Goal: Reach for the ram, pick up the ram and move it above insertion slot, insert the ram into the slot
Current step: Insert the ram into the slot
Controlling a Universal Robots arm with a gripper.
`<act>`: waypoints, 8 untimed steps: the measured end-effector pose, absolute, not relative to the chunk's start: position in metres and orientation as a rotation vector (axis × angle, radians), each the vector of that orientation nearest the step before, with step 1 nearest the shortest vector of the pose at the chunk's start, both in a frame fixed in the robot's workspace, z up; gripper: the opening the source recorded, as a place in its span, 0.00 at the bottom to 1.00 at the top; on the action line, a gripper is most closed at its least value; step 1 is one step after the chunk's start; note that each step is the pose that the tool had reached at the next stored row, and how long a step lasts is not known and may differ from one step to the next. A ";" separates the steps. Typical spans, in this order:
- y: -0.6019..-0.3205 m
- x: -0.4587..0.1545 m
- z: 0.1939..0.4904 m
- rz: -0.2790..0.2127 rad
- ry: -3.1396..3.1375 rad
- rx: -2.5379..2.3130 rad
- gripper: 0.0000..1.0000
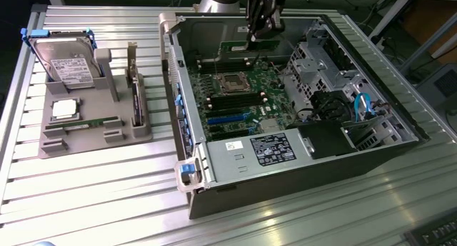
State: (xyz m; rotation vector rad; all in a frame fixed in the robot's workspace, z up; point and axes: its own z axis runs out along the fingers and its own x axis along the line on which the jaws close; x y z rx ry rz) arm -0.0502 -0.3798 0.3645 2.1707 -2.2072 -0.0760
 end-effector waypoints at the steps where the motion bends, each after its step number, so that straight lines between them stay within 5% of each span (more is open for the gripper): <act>1: -0.380 -0.050 0.363 -0.076 -2.218 2.159 0.14; 8: -0.380 -0.050 0.362 -0.076 -2.239 2.138 0.14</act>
